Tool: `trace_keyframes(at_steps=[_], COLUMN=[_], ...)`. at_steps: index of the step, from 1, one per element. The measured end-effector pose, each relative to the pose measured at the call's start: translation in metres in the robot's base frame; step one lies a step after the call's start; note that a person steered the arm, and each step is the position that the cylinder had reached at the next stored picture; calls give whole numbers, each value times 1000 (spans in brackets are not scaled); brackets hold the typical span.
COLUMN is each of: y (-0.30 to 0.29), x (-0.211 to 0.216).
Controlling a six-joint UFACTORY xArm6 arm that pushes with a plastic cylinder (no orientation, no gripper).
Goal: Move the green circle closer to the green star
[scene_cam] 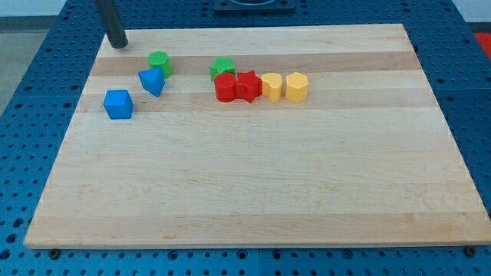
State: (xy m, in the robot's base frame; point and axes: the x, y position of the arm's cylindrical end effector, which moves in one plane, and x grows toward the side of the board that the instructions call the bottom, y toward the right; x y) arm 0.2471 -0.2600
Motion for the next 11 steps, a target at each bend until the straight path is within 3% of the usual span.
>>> trace_keyframes(at_steps=[3,4,8,9,11], y=[20,36,137,139,81], x=[13,37,49,45,43])
